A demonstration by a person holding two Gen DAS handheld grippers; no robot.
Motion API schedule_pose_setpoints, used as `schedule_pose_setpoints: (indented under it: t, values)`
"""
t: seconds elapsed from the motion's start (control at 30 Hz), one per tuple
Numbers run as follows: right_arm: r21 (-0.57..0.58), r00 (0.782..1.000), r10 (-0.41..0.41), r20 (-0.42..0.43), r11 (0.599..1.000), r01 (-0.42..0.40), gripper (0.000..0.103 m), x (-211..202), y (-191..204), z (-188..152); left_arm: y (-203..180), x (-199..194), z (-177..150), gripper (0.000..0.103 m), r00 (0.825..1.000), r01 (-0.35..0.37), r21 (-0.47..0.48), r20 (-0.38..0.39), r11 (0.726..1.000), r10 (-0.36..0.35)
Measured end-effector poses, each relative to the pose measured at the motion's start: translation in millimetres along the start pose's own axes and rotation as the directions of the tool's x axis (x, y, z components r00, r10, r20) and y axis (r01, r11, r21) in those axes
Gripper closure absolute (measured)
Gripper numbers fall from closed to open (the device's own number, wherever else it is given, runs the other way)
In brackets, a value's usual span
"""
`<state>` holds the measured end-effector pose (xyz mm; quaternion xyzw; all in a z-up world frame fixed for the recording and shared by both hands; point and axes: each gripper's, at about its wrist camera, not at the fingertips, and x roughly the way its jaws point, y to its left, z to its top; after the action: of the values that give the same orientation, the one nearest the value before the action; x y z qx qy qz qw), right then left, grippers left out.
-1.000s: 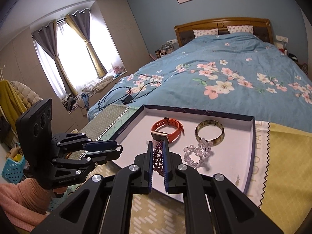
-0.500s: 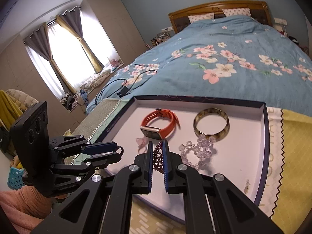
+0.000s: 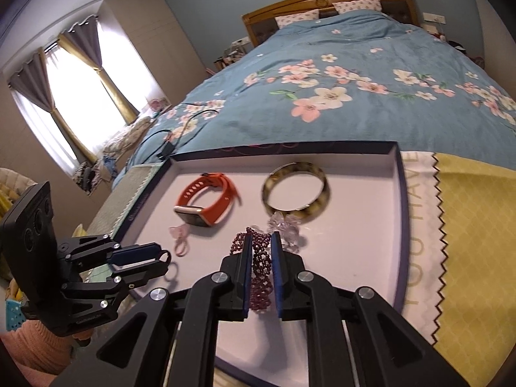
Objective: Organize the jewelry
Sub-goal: 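Carry both into the tray and open both tools to release them, then grasp the green jade ring with the left tool while the right tool grasps the green-bead hair tie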
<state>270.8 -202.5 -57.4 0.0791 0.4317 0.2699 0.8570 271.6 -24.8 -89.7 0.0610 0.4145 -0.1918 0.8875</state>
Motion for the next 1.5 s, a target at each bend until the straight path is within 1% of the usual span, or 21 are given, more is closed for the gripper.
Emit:
schedule_pose_setpoints:
  t: [0.1, 0.27, 0.33, 0.37, 0.4, 0.43, 0.53, 0.6, 0.67, 0.83, 0.97, 1.13, 1.3, 1.5]
  values:
    - [0.008, 1.0, -0.024, -0.006, 1.0, 0.024, 0.089, 1, -3, -1, 0, 4, 0, 0.081, 1.0, 0.003, -0.006, -0.007, 1.0, -0.003]
    - [0.008, 0.999, -0.031, 0.007, 0.999, 0.031, 0.088, -6, -3, -3, 1, 6, 0, 0.08, 1.0, 0.007, -0.015, -0.007, 1.0, -0.007]
    - [0.004, 0.999, -0.033, 0.02, 0.999, 0.033, 0.084, -12, -1, -3, 2, 5, 0, 0.08, 1.0, 0.004, -0.017, -0.001, 1.0, -0.004]
    - [-0.001, 0.999, -0.039, 0.03, 0.999, 0.039, 0.08, -15, 1, -3, 2, 3, -1, 0.079, 1.0, 0.006, -0.016, 0.008, 1.0, -0.006]
    - [-0.006, 0.998, -0.042, 0.039, 0.999, 0.042, 0.077, -19, 3, -4, 2, 0, -1, 0.078, 1.0, 0.006, -0.016, 0.016, 1.0, -0.006]
    - [-0.013, 0.998, -0.04, 0.048, 0.999, 0.041, 0.076, -24, 5, -5, 2, -3, -1, 0.073, 1.0, 0.002, -0.017, 0.025, 1.0, -0.001]
    - [-0.025, 0.997, -0.031, 0.072, 0.999, 0.033, 0.074, -38, 10, -10, 2, -18, 0, 0.066, 0.998, -0.013, -0.014, 0.068, 1.0, 0.013]
    - [-0.044, 0.996, -0.022, 0.084, 0.999, 0.026, 0.068, -49, 15, -16, 2, -31, 0, 0.063, 0.995, -0.025, -0.016, 0.096, 1.0, 0.027]
    - [-0.061, 0.996, -0.011, 0.091, 0.998, 0.017, 0.066, -57, 19, -23, 3, -46, -3, 0.059, 0.992, -0.036, -0.017, 0.12, 0.999, 0.038]
    - [-0.086, 0.995, 0.017, 0.094, 0.996, -0.009, 0.065, -75, 28, -42, 5, -77, -22, 0.057, 0.988, -0.033, -0.023, 0.15, 0.999, 0.036]
    - [-0.113, 0.996, 0.042, 0.077, 0.993, -0.033, 0.065, -85, 35, -62, 2, -96, -45, 0.055, 0.988, -0.018, -0.022, 0.151, 1.0, 0.021]
    - [-0.139, 0.998, 0.053, 0.027, 0.989, -0.049, 0.065, -87, 46, -92, -8, -107, -74, 0.054, 0.991, -0.007, -0.015, 0.134, 1.0, 0.009]
    - [-0.151, 0.996, 0.088, -0.031, 0.984, -0.091, 0.065, -82, 61, -119, -21, -112, -96, 0.053, 0.993, 0.036, -0.005, 0.11, 0.999, -0.036]
    - [-0.195, 0.993, 0.085, -0.082, 0.976, -0.099, 0.065, -76, 84, -143, -42, -112, -119, 0.052, 0.996, 0.062, 0.028, 0.067, 0.998, -0.064]
